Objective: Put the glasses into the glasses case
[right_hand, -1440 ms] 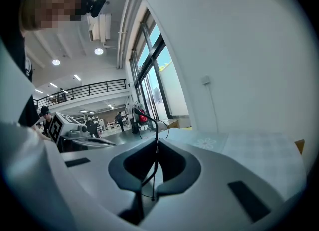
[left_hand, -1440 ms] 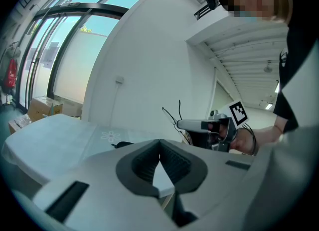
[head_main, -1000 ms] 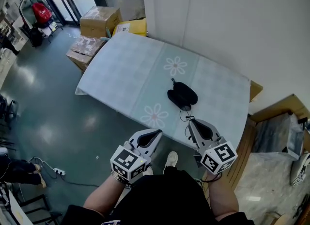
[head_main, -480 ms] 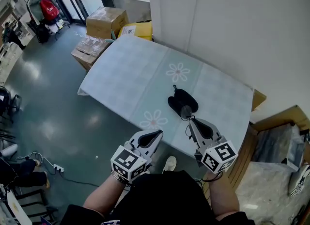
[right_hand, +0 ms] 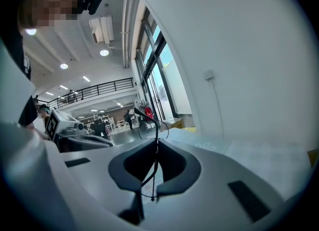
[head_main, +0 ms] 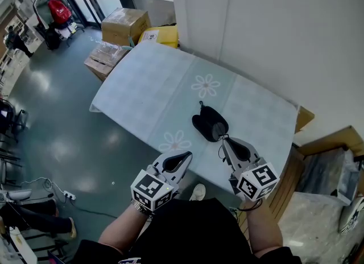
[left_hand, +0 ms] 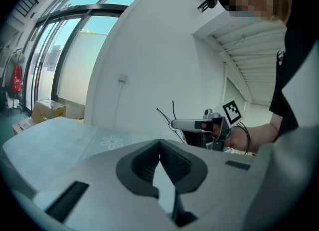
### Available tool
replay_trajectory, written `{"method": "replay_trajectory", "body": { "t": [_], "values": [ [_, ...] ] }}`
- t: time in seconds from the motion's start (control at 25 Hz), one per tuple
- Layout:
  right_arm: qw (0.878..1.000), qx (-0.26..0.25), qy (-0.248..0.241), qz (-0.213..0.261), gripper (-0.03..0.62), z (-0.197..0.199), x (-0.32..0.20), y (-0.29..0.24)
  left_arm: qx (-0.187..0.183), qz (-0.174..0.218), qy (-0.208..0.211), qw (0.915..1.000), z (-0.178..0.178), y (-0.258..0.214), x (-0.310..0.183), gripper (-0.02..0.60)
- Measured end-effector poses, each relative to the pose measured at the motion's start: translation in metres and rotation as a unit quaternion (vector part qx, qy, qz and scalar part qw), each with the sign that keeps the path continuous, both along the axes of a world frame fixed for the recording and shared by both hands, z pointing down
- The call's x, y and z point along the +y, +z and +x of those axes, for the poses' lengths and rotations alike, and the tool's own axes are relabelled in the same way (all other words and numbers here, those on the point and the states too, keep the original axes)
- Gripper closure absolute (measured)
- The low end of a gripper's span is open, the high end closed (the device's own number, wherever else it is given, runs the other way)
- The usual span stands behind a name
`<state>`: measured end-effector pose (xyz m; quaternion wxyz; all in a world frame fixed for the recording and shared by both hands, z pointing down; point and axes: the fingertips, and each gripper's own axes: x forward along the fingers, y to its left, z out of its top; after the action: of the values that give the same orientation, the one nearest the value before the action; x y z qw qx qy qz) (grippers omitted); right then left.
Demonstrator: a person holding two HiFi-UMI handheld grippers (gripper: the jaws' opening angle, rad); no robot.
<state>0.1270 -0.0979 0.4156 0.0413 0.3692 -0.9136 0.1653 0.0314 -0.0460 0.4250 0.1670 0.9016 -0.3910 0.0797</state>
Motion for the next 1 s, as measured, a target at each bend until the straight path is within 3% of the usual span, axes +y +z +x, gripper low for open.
{"method": "replay_trajectory", "body": {
  "t": [0.44, 1.0],
  "values": [
    [1.0, 0.008, 0.004, -0.012, 0.562, 0.002, -0.019, 0.012, -0.01, -0.007, 0.018, 0.9998, 0.003, 0.003, -0.013, 0.554],
    [0.998, 0.052, 0.017, -0.044, 0.563, -0.016, -0.062, 0.052, -0.012, -0.023, 0.084, 0.9961, -0.008, 0.025, -0.048, 0.554]
  ]
}}
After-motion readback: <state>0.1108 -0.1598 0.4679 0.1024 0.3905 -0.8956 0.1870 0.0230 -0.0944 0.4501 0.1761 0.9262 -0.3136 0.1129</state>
